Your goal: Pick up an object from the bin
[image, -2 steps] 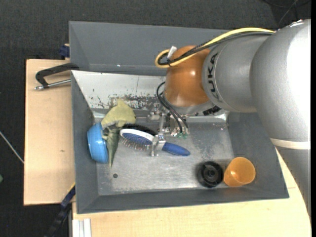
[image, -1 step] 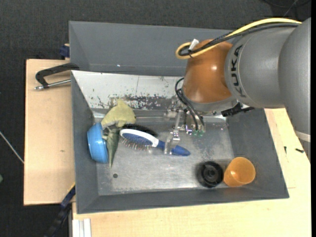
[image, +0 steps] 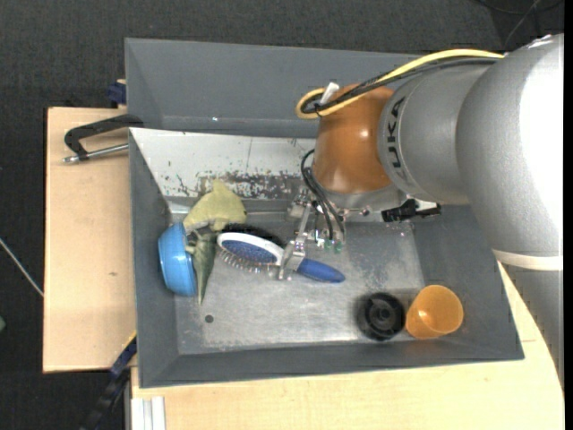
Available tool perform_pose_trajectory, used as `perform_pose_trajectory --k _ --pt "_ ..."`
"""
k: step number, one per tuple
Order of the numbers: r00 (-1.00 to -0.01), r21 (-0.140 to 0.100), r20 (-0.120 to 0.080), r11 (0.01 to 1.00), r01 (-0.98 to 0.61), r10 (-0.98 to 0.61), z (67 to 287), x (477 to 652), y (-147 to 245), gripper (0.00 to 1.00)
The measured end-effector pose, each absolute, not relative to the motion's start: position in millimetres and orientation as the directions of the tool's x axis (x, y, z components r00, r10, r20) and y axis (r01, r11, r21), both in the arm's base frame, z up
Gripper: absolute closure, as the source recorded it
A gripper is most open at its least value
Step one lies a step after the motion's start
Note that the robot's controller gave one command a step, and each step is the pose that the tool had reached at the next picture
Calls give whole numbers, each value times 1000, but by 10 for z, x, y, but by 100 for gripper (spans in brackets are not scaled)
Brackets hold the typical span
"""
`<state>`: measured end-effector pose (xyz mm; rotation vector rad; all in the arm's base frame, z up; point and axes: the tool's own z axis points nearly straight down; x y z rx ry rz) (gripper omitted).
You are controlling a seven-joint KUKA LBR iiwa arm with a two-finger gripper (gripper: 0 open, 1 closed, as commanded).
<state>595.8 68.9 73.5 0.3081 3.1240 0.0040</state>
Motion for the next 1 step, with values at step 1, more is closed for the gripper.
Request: perform_pose_trajectory --k 1 --pt "-981 4 -11 981 194 194 760 5976 681 100"
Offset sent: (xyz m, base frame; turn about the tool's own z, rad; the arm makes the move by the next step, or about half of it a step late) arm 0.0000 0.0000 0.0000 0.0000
